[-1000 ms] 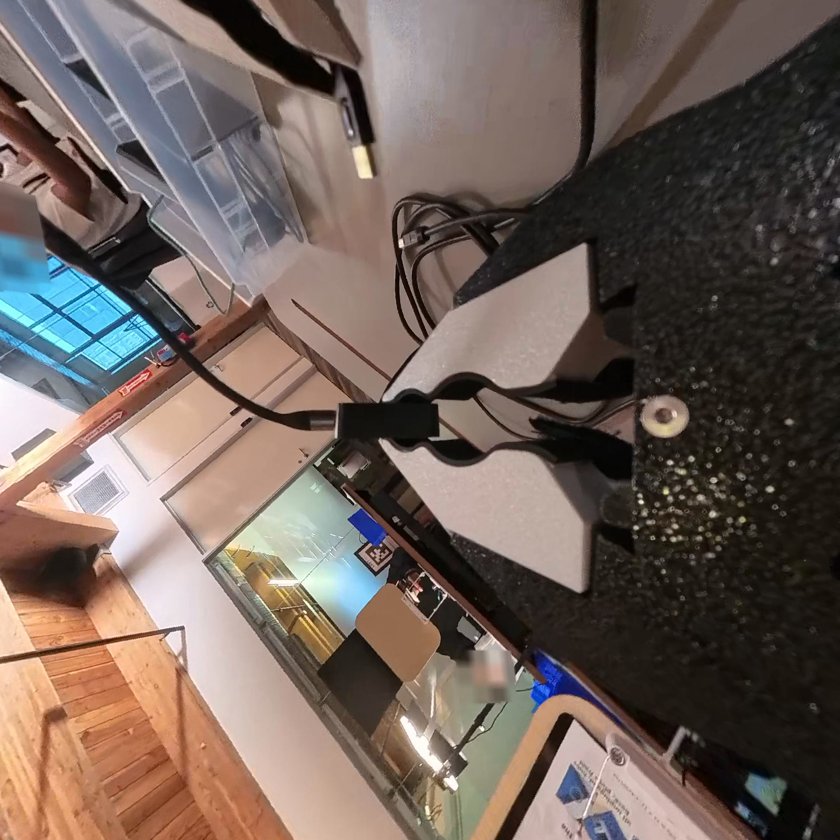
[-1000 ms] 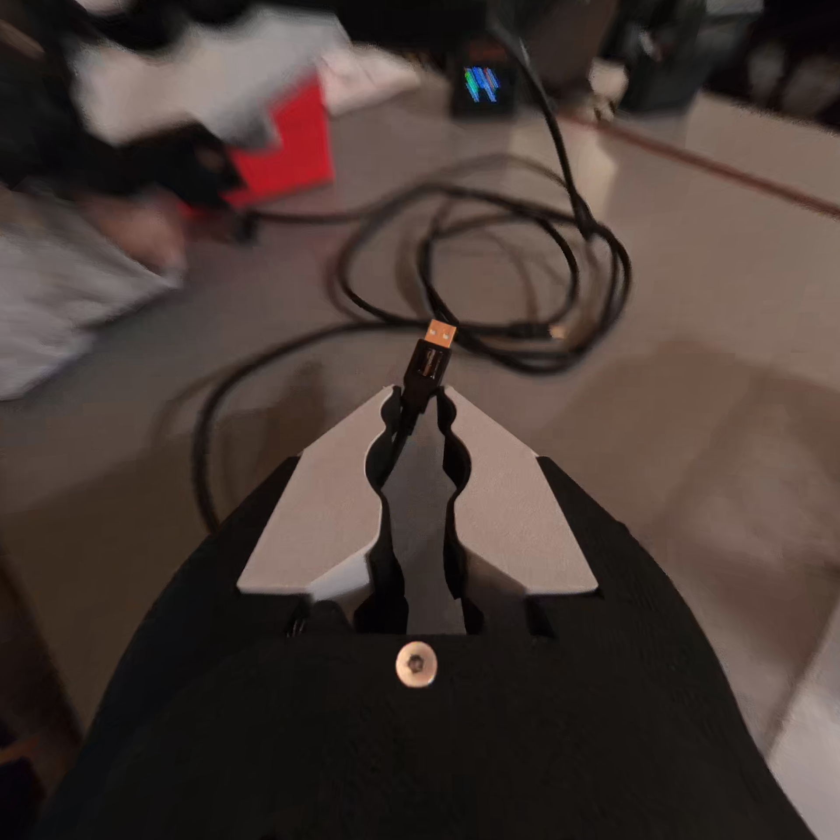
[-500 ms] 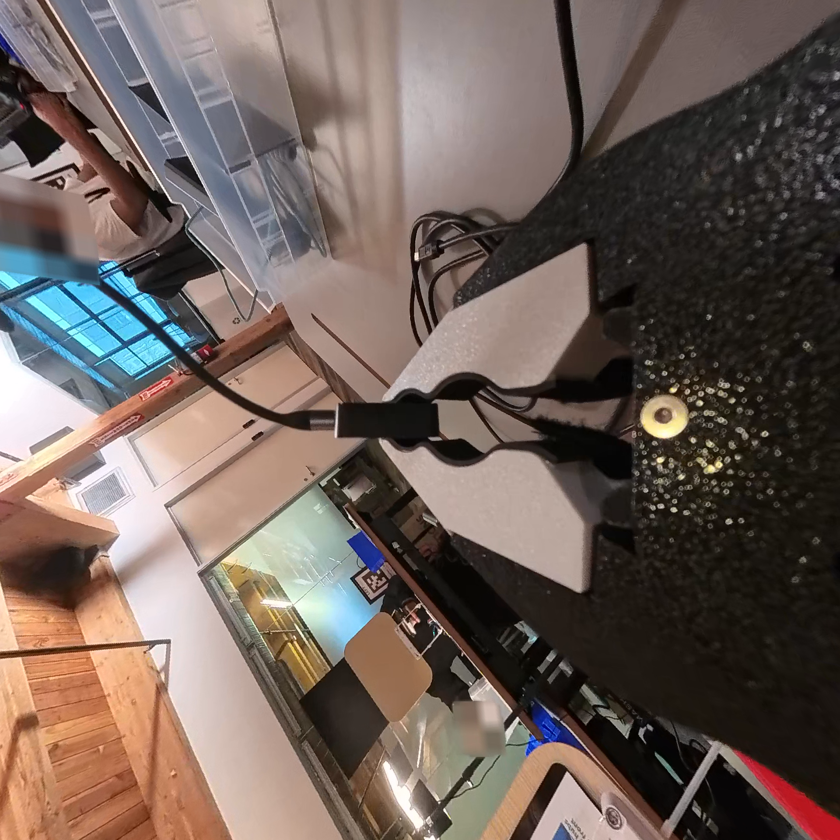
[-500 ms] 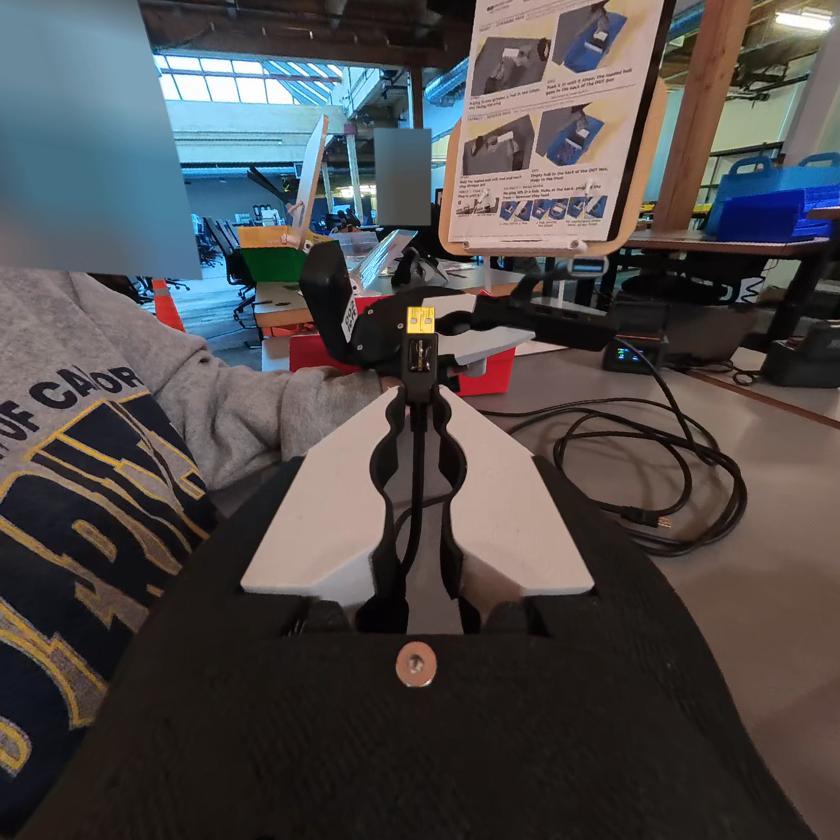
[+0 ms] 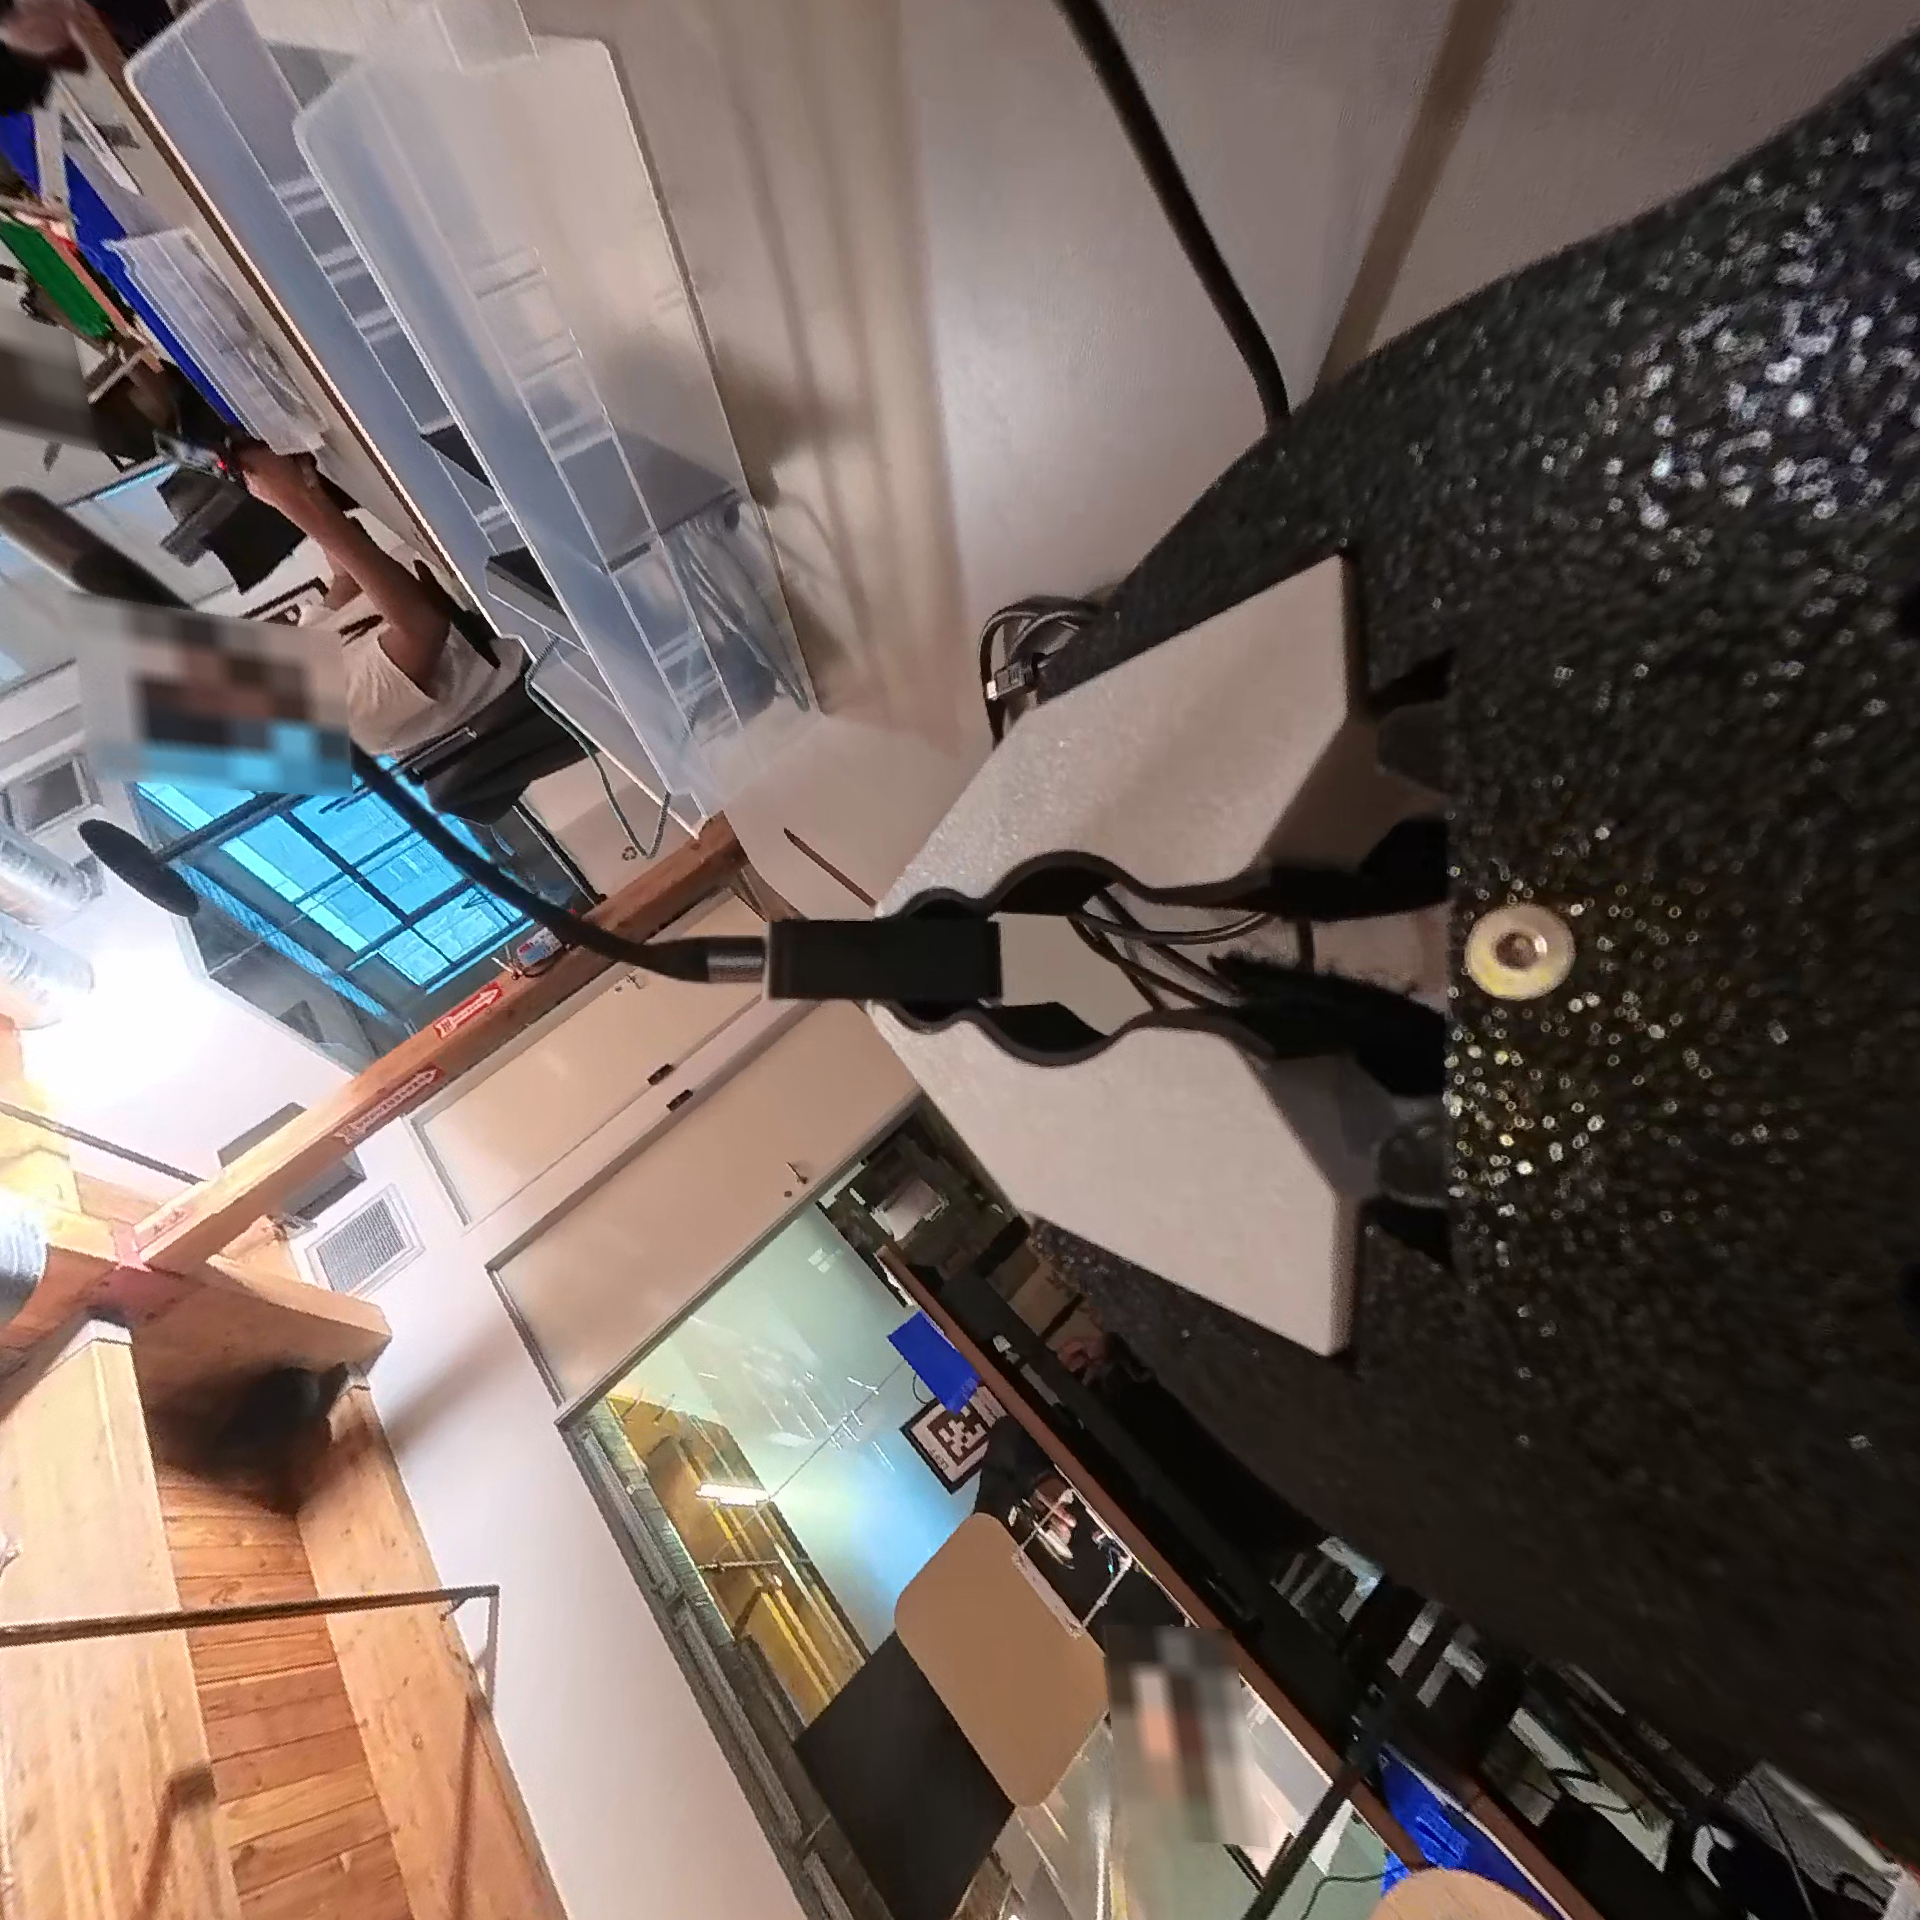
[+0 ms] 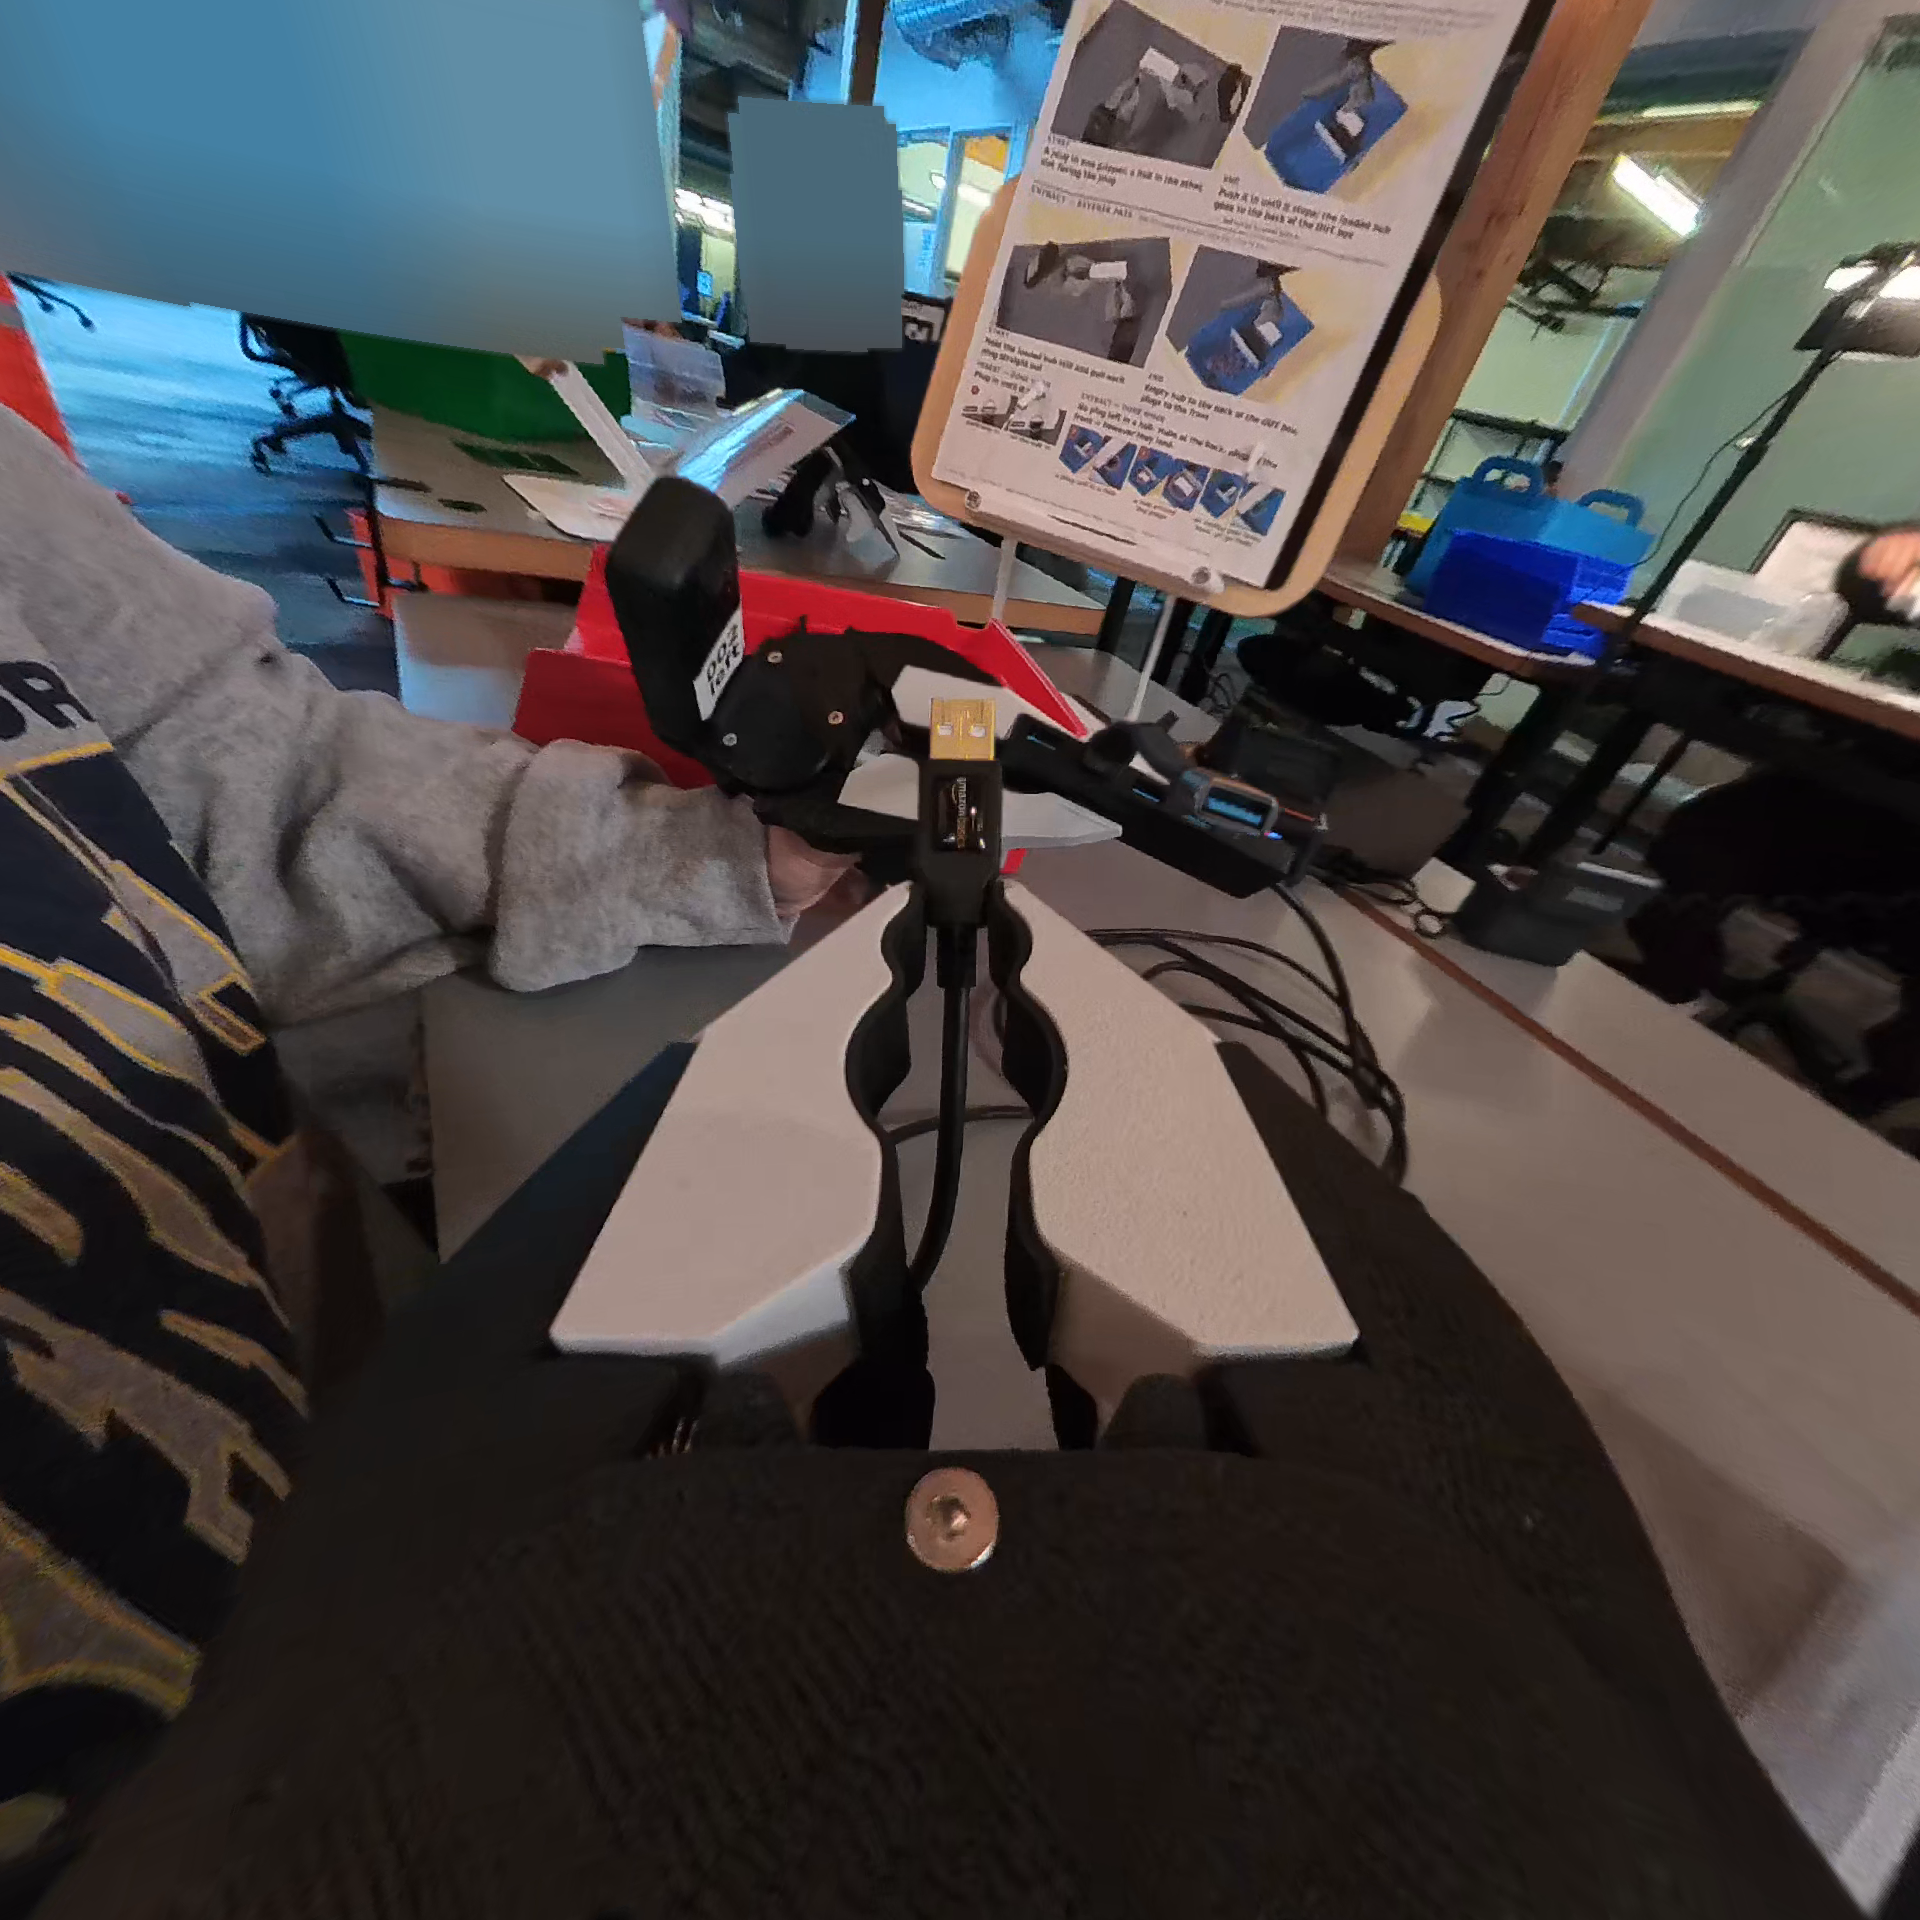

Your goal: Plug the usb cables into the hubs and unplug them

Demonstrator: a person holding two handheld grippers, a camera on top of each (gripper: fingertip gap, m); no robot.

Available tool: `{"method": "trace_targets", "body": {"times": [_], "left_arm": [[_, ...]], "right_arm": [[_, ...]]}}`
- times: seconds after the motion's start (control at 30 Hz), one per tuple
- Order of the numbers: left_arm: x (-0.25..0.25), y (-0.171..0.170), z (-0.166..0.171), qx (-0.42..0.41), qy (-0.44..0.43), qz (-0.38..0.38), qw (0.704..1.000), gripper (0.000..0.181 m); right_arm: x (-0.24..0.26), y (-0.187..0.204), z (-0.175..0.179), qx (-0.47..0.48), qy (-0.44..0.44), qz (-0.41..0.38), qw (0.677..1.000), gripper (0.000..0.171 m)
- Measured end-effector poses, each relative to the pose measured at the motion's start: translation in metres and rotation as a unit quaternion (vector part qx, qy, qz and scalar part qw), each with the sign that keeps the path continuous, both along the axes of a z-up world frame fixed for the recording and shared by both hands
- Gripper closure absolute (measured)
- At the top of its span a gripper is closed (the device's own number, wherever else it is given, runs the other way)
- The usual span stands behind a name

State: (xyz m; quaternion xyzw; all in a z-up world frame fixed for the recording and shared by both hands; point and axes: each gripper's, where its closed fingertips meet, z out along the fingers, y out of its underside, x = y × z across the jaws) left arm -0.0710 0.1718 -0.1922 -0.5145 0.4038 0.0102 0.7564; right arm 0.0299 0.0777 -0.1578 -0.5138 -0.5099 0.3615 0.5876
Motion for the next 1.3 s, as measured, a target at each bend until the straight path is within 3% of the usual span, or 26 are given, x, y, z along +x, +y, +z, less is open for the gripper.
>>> {"method": "trace_targets", "body": {"times": [0.03, 0.5, 0.87, 1.17, 1.3], "left_arm": [[0.0, -0.001, 0.001, 0.003, 0.0, -0.002, 1.0, 0.173], [0.01, -0.009, -0.002, 0.038, 0.053, -0.005, 0.998, 0.173], [0.019, -0.023, 0.003, 0.08, 0.077, -0.027, 0.993, 0.172], [0.028, -0.031, 0.001, 0.085, 0.097, -0.044, 0.991, 0.173], [0.037, -0.039, 0.0, 0.059, 0.088, -0.083, 0.991, 0.173]], "right_arm": [[0.0, -0.001, 0.003, 0.015, -0.001, -0.005, 1.0, 0.161], [0.011, -0.01, 0.023, 0.058, 0.019, -0.019, 0.998, 0.162], [0.052, 0.022, 0.05, 0.083, 0.036, -0.126, 0.988, 0.161], [0.042, 0.039, 0.025, 0.13, -0.063, -0.151, 0.978, 0.162], [0.039, 0.048, 0.016, 0.215, -0.137, -0.181, 0.95, 0.161]]}}
